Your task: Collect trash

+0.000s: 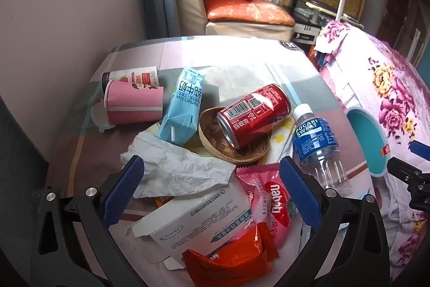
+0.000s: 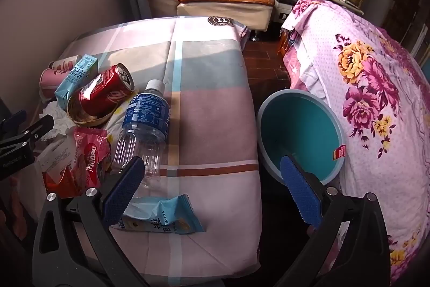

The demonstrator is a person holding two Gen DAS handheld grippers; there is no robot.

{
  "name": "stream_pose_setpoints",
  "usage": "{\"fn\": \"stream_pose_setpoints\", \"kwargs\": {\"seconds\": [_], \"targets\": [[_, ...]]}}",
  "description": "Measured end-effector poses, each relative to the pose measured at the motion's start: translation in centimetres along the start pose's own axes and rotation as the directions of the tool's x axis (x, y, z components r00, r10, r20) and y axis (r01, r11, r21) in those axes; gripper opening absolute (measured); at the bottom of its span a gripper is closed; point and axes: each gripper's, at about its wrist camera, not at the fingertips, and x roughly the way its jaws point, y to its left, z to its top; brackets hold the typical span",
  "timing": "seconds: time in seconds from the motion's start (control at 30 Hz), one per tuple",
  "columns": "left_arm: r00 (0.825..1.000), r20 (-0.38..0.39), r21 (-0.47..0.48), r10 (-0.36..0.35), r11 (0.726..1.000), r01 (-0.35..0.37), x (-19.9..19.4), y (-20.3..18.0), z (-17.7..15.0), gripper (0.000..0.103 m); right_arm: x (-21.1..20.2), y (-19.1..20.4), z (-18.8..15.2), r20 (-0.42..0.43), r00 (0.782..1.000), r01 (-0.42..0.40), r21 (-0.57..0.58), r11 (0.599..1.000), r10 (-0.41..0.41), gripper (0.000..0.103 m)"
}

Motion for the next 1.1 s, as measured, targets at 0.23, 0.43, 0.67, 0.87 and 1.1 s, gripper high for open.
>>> {"fn": "stream_pose_setpoints", "kwargs": {"seconds": [0.23, 0.43, 0.67, 0.87, 1.1], "targets": [[0.999, 0.033, -0.017, -0.002, 1.000, 0.003, -0.6, 0.0, -0.3, 0.100, -0.2, 0.2, -0.3, 0.007, 1.000, 0.004, -0.025, 1.000, -0.004, 0.097], [0.999, 0.038, -0.019, -0.023, 1.000, 0.024, -0.7, 0.8, -0.5, 0.100, -1.2, 0.9, -0.3, 0.023, 1.000, 0.009, -0.024, 1.000, -0.008, 0.097], [0.998, 0.050, -0.010, -0.036, 0.999, 0.037, -1.3, 0.7, -0.6, 0.100, -2.2, 1.0, -0.8, 0.034, 0.999, 0.028, -0.030, 0.999, -0.027, 0.097], [0.998, 0.061, 0.005, -0.029, 1.000, 0.029, -2.0, 0.3, -0.7, 0.100, -2.4, 0.7, -0.8, 0.037, 0.999, 0.035, -0.019, 0.999, -0.035, 0.097], [0.998, 0.056, -0.005, -0.024, 1.000, 0.024, -1.7, 1.1, -0.6, 0.100, -1.8, 1.1, -0.9, 0.021, 0.999, 0.025, -0.027, 0.999, -0.025, 0.097]]}}
